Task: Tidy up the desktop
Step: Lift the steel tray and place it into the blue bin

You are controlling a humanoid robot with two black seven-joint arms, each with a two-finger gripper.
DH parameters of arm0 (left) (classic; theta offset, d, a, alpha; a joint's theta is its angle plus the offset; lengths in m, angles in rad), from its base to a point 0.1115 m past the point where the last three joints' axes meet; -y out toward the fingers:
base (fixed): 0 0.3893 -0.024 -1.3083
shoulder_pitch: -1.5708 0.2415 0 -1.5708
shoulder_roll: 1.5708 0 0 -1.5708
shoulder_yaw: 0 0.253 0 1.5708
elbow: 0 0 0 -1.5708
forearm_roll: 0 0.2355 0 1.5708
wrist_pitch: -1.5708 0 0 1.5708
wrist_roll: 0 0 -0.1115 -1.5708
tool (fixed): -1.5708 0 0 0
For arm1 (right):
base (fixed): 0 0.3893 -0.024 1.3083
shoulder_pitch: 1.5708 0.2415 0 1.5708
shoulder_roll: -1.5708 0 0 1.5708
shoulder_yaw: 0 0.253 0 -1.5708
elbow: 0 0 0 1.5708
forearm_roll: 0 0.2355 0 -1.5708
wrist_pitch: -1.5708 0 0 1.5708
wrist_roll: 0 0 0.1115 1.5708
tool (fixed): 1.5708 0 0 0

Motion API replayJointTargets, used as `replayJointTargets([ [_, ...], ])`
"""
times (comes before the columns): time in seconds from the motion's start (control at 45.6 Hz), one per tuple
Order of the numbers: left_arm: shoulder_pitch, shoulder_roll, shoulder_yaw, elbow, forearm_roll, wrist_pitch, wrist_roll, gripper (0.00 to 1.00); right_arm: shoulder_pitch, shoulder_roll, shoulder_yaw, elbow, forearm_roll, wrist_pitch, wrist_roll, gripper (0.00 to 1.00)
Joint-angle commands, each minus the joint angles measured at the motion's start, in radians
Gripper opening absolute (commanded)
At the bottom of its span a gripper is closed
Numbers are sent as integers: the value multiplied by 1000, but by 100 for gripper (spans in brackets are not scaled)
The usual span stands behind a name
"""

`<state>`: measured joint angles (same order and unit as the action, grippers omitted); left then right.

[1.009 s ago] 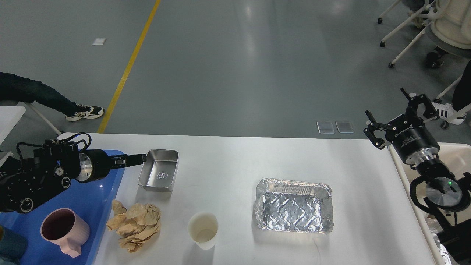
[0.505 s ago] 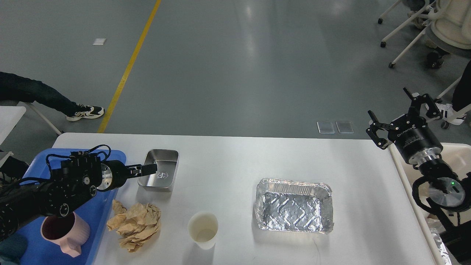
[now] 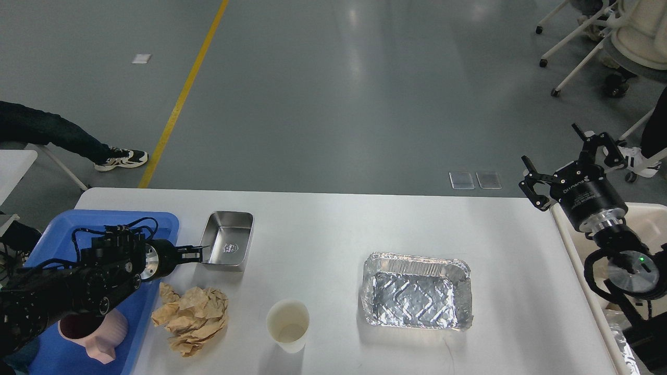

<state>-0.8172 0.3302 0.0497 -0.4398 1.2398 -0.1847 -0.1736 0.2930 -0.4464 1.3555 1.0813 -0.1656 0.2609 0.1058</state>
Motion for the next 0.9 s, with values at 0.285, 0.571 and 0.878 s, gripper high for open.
replayJointTargets([
  [0.285, -10, -48, 1, 59, -33, 2, 2, 0, 2, 1, 13, -1, 0, 0, 2, 100],
  [0.571, -89, -45, -2, 52, -57, -19, 0, 0, 14, 5, 13, -3, 0, -3, 0, 100],
  [0.878, -371, 151, 2, 44, -122, -271, -4, 0, 18, 3, 10, 0, 0, -5, 0, 100],
])
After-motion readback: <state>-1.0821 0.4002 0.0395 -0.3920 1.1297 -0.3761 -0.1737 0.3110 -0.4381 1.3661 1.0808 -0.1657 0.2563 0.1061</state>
